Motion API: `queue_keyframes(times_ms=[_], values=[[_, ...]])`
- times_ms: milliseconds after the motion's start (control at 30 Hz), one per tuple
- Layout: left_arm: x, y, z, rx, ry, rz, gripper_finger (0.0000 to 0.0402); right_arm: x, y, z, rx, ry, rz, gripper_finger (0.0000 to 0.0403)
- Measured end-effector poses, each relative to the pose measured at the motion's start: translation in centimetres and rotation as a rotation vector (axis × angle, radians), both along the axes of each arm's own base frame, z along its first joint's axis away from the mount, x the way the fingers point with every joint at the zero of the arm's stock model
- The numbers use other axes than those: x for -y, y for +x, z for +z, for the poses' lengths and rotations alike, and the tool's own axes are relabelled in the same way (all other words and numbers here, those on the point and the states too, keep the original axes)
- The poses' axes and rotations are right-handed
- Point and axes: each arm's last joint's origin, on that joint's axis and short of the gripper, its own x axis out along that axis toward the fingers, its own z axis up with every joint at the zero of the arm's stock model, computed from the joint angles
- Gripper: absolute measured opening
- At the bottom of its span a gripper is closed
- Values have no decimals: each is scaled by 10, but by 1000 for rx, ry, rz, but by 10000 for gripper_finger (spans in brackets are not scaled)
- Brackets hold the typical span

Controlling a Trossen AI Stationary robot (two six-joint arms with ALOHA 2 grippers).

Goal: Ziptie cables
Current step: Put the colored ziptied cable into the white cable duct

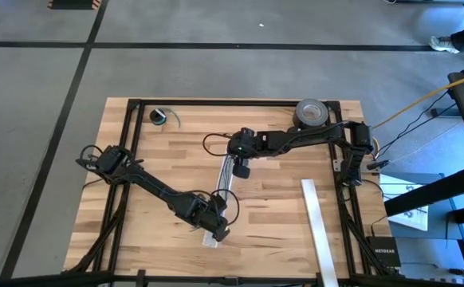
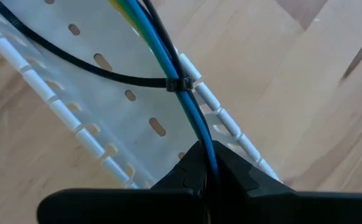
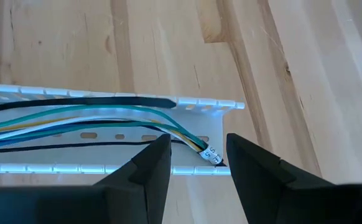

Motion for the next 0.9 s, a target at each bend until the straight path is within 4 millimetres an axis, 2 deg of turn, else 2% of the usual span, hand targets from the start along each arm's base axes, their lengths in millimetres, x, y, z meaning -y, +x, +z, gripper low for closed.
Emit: queue_keyframes(times_ms=[900], values=[[-8, -5, 5, -33, 3, 86, 4, 0, 0, 0, 4, 0, 0, 142]])
